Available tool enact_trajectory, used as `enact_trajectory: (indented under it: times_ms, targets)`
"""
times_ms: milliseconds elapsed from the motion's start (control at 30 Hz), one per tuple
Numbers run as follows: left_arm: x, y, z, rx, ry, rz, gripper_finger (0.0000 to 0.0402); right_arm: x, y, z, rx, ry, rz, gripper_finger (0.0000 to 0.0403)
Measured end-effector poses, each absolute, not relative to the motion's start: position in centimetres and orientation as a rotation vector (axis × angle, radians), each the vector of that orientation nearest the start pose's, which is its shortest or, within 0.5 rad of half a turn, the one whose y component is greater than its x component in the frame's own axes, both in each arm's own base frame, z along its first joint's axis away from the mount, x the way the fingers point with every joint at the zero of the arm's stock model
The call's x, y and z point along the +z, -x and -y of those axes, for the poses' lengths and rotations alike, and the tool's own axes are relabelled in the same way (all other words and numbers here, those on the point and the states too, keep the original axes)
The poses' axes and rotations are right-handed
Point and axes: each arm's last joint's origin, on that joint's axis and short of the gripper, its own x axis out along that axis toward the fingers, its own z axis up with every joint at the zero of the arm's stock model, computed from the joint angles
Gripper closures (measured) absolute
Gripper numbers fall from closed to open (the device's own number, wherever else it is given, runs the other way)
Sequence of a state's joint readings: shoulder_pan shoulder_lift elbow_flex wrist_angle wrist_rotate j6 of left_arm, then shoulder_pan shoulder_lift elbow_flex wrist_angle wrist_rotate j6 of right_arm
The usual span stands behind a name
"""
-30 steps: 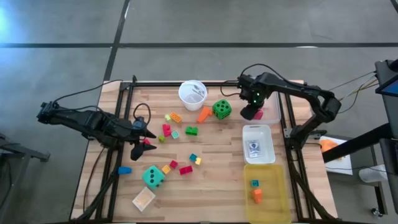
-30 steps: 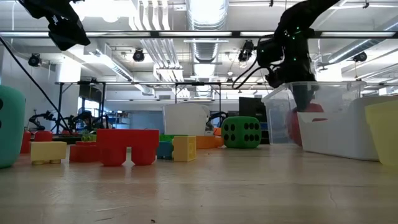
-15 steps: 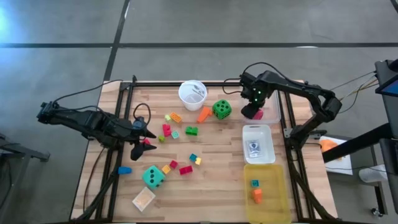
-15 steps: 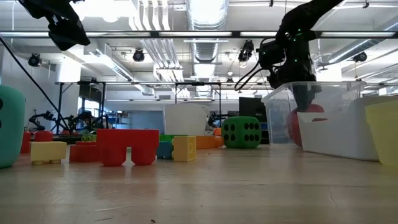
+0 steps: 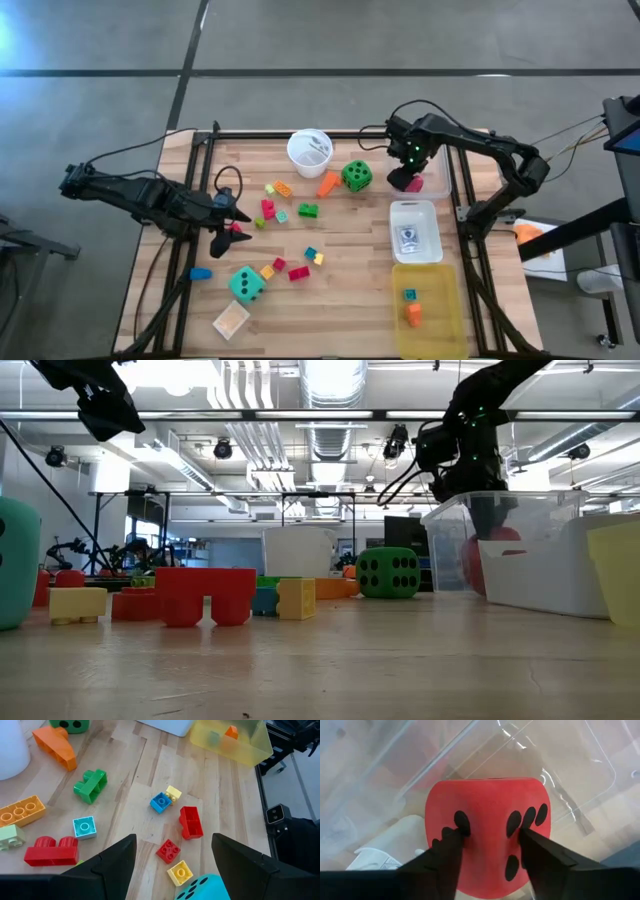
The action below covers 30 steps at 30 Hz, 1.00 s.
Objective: Pick & Place Toys
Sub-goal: Put the red dice into the transparent bin, then put the red game piece into the yellow bin
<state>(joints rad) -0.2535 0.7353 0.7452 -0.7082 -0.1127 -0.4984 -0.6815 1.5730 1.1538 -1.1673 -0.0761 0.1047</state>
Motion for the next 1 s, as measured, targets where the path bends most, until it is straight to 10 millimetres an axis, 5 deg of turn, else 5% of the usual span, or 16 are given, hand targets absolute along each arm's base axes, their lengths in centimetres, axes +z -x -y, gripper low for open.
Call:
enact_trajectory:
  times_ms: [367, 1000]
  targets:
    - [28.1, -13.9, 3.3, 0.039, 0.351, -0.703, 0.0139, 23.1, -21.0, 16.8, -0.587, -0.658, -1.469, 0.0125]
    - [28.1, -13.9, 3.3, 0.040, 0.353, -0.702, 0.0139, 27.2, -21.3, 17.2, -0.673, -0.638, -1.430, 0.0117]
